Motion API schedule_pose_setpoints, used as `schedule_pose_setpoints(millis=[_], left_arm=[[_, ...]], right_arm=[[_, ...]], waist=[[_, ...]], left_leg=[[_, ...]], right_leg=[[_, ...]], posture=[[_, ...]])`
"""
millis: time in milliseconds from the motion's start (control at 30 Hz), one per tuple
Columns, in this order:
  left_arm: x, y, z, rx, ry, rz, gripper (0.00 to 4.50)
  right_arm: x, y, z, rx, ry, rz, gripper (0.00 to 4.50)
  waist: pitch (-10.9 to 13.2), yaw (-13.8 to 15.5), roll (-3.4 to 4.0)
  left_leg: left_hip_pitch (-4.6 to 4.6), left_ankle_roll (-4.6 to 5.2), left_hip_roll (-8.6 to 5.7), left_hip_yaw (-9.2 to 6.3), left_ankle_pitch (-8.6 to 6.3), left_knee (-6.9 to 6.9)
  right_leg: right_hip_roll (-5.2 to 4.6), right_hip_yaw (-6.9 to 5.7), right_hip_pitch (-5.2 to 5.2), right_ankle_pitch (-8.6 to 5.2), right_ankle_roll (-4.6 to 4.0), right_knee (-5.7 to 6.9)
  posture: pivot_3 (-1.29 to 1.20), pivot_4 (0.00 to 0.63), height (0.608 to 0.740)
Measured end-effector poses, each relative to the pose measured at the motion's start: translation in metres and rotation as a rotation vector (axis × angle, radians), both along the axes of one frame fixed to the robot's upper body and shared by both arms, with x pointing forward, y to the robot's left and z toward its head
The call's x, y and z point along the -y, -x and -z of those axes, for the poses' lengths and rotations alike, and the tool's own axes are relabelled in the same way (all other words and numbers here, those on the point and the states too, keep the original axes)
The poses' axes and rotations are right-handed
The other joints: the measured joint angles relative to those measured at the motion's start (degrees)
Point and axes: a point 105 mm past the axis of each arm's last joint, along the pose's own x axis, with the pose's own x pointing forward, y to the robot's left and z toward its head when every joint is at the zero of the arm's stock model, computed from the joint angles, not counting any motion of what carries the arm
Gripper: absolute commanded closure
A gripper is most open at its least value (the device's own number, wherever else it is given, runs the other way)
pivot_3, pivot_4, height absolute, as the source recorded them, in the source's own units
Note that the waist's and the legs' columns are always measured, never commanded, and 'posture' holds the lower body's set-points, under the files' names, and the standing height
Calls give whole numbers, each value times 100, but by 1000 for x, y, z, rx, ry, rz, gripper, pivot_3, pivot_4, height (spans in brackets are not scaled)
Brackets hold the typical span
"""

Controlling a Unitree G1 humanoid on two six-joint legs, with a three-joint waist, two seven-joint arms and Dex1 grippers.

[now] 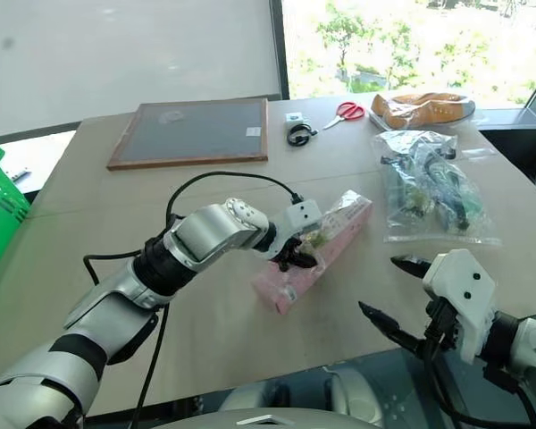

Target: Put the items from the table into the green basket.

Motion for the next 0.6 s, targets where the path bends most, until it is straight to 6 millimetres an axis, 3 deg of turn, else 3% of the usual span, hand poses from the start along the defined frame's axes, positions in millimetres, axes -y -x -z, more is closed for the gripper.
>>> schedule_pose_setpoints(millis=[133, 233, 367, 500, 600], left_arm=[[-15, -3, -16, -51, 143, -82, 2748], [-45, -16, -52, 18, 281, -182, 2748], [-118, -31, -91, 172, 376, -418, 2748], [-193, -45, -130, 346, 446, -724, 2748], [-253, -40, -159, 484, 453, -940, 2748]], right_arm=[[-12, -9, -10, 75, -17, -47, 0], [-27, -22, -21, 142, -58, -121, 0], [-53, -54, -38, 233, -155, -222, 0], [-94, -78, -57, 291, -270, -363, 0], [-118, -86, -67, 313, -326, -456, 0]], waist=[[34, -18, 3], [35, -43, -1], [28, 34, 0], [22, 363, -14], [-10, 646, -61]], left_leg=[[-15, -1, 0, 0, 1, 1], [-34, -32, -1, 1, 19, -1], [-6, -41, -13, -18, 23, -17], [-15, -66, -23, -44, 33, -15], [-24, -87, -34, -62, 36, -16]], right_leg=[[1, 3, -19, 3, 4, 2], [2, 7, -57, 4, 2, 25], [3, 23, -79, 4, 1, 51], [2, 12, -107, 5, -1, 61], [-6, -5, -133, 7, -2, 76]], posture=[[-219, 91, 740], [-114, 68, 740], [16, 47, 740], [156, 20, 740], [197, 12, 740]])
